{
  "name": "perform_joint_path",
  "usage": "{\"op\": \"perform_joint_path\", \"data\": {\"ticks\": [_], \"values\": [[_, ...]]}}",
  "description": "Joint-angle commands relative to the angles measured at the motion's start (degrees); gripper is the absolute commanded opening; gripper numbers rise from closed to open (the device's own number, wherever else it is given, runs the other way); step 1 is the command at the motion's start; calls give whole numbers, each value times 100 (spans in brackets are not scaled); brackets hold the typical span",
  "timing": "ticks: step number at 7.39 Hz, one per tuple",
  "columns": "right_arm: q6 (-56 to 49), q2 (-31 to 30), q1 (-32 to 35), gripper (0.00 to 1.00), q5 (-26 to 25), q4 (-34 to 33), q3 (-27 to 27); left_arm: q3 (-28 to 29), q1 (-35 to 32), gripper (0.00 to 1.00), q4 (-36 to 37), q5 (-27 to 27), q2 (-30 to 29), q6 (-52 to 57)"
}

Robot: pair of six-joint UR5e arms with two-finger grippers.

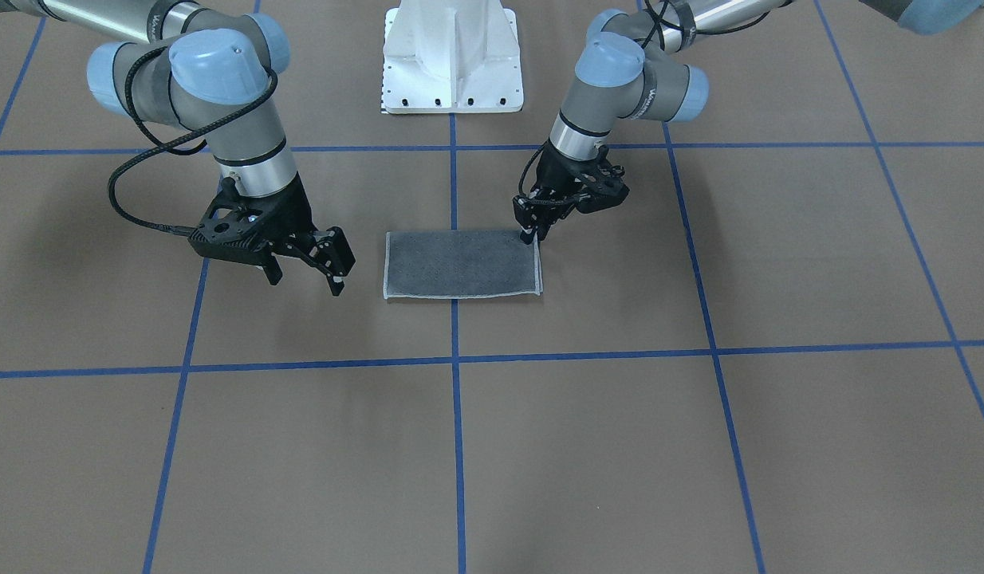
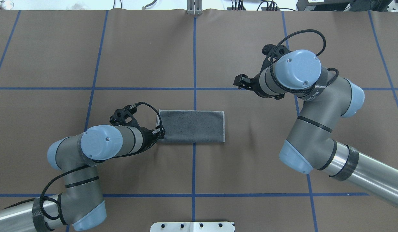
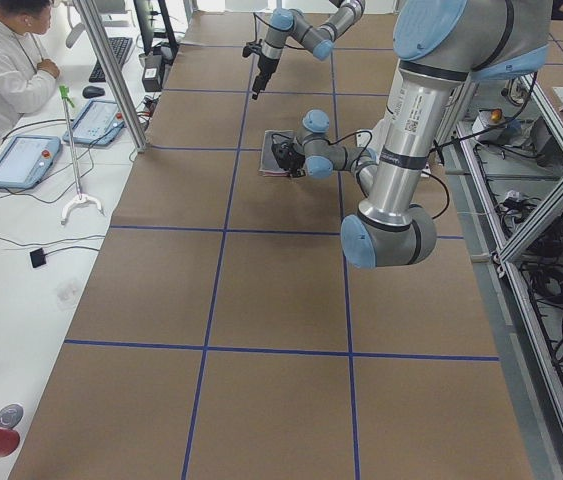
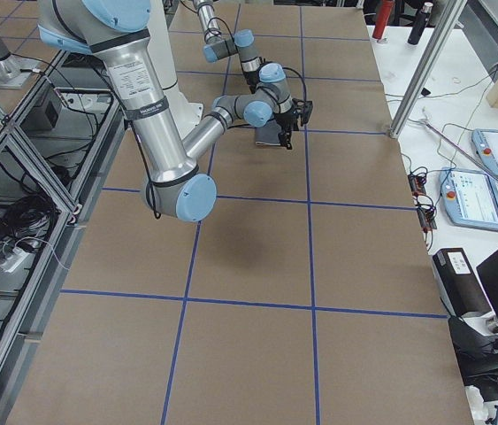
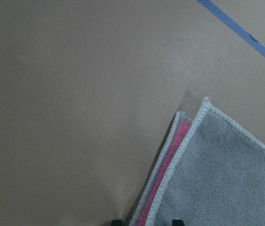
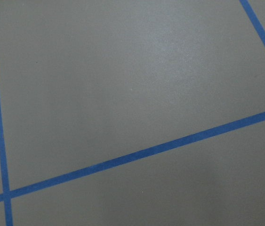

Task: Fold towel twice with both arms
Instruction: 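Grasp the end of the folded strip nearest the left gripper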

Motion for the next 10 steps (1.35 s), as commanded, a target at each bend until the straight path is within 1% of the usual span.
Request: {"op": "perform_joint_path", "data": {"ticks": [1,2,3,4,5,7,9,10], "values": [[0,1,-1,100,0,7,0,-7,0,31,0,1,7,4],[0,1,-1,100,0,7,0,-34,0,30,0,1,7,12],[0,1,-1,100,0,7,0,-51,0,20,0,1,7,4],[0,-8,-1,100,9,7,0,-60,0,3,0,1,16,4],[0,-8,-1,100,9,-2,0,-78,0,0,0,1,86,12],[-209,-86,78,100,52,7,0,-340,-61,0,17,-17,218,195],[-395,-165,236,100,193,7,9,-770,-227,0,17,-26,691,609],[-691,-244,393,100,393,7,0,-798,-359,0,17,-26,780,775]]}}
